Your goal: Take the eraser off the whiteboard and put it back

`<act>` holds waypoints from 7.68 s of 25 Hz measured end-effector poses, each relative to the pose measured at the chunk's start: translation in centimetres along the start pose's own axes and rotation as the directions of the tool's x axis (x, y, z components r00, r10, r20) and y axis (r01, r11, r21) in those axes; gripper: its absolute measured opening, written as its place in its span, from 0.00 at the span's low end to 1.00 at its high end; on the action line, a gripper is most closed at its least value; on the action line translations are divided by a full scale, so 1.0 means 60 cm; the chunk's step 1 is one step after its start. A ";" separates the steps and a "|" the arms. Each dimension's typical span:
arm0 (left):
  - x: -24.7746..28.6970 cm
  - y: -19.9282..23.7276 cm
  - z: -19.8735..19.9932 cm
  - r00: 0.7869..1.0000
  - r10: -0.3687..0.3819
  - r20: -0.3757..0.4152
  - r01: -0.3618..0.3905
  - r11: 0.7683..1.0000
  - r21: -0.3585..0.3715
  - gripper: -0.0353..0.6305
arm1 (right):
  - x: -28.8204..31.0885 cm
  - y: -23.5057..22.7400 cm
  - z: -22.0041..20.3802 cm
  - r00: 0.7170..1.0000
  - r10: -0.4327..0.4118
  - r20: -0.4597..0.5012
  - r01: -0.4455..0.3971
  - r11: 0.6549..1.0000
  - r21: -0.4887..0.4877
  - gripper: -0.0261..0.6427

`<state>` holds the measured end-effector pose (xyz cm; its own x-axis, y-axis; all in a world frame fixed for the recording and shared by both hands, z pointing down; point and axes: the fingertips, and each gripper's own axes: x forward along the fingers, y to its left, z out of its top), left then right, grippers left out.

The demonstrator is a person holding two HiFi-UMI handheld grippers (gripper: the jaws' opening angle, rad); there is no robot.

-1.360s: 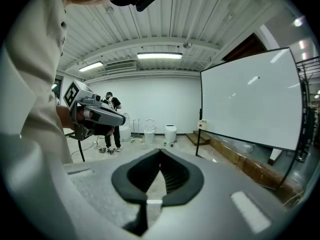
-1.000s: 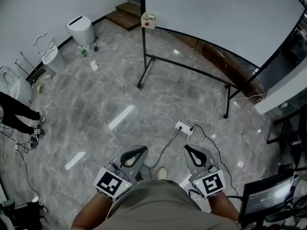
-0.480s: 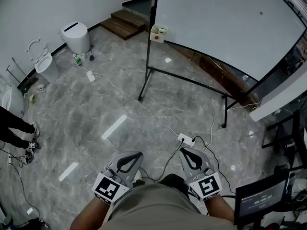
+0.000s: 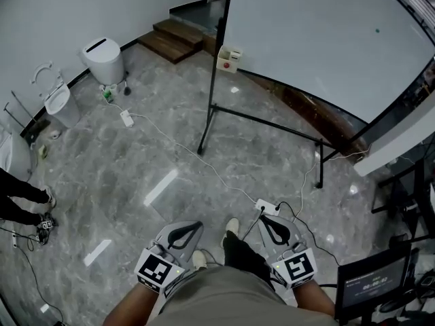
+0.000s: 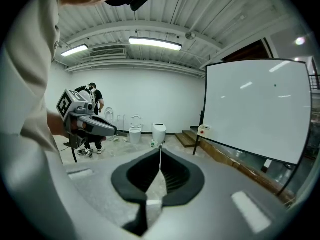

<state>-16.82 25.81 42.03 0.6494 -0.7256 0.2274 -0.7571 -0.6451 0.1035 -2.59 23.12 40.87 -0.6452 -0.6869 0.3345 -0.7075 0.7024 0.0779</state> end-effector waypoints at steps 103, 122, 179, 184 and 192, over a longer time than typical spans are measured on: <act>0.747 0.562 0.348 0.939 0.292 0.184 -0.312 0.946 0.087 0.47 | 0.314 -0.690 -0.017 0.967 -0.240 -0.088 0.246 0.967 0.067 0.05; 0.604 0.428 0.328 0.924 0.335 0.183 -0.351 0.934 0.064 0.47 | 0.248 -0.627 -0.039 0.990 -0.134 -0.051 0.136 0.990 0.042 0.05; 1.051 0.838 0.202 0.944 0.329 -0.032 -0.323 0.938 0.126 0.47 | 0.365 -0.750 -0.010 0.856 -0.446 -0.262 0.488 0.864 0.126 0.05; 1.069 0.844 0.177 0.945 0.323 -0.057 -0.313 0.940 0.136 0.47 | 0.376 -0.756 -0.008 0.857 -0.457 -0.238 0.493 0.862 0.117 0.05; 1.080 0.849 0.163 0.948 0.312 -0.057 -0.303 0.944 0.130 0.47 | 0.394 -0.762 -0.009 0.851 -0.432 -0.298 0.482 0.868 0.122 0.05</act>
<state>-12.58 -56.42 52.56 0.3756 -0.8758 0.3032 -0.9020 -0.4206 -0.0975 14.65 -25.14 45.72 -0.1581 -0.8325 0.5309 -0.9600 0.2555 0.1148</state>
